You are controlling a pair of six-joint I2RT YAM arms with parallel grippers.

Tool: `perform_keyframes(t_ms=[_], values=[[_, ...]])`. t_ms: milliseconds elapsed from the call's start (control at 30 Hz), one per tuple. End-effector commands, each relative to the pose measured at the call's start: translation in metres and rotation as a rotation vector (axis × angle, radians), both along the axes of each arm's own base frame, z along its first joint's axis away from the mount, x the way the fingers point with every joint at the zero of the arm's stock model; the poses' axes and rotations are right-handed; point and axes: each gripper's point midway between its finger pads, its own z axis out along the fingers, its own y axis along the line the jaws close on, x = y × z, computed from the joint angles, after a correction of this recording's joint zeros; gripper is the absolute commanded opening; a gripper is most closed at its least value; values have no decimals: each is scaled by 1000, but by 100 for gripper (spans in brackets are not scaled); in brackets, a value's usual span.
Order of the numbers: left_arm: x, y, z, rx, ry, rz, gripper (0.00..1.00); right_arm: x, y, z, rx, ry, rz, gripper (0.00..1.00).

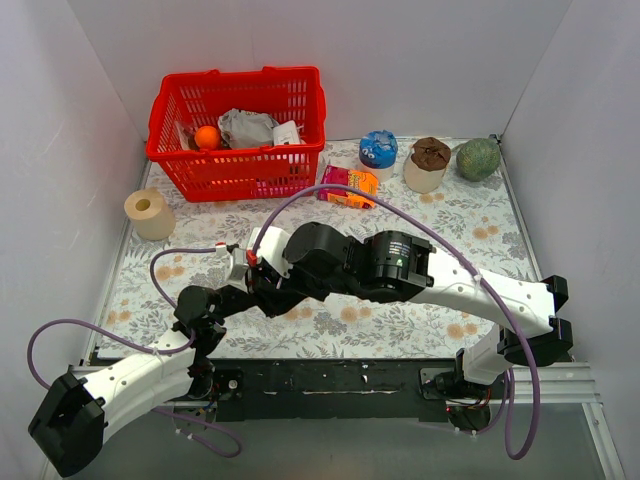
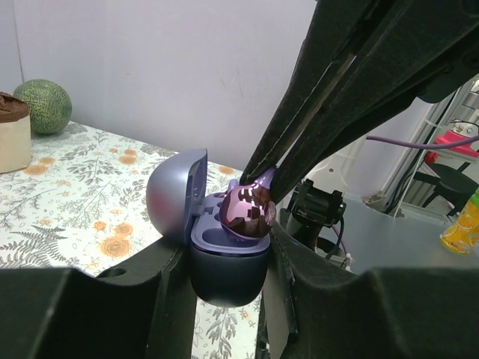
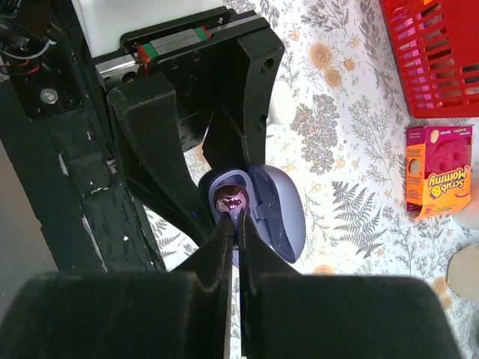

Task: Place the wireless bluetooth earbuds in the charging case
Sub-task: Adjust the earbud with the charging case.

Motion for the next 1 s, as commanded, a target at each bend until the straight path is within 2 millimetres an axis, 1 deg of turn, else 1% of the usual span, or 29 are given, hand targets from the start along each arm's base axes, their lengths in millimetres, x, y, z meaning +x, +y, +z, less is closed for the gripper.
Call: perform_keyframes(t_ms=[0,333,700,967], values=[[-4,3,19,-48,-50,-5,0,-9,-3,0,-6,-3,40,1],[-10,3,19,-47,-56,-32,0,-15,-6,2,-10,-14,62,1],[-12,3,19,-42,-61,-39,0,-15,-17,-2,-42,-41,55,1],[-10,1,19,-38,-56,-39,0,-20,-16,0,-35,-46,76,1]])
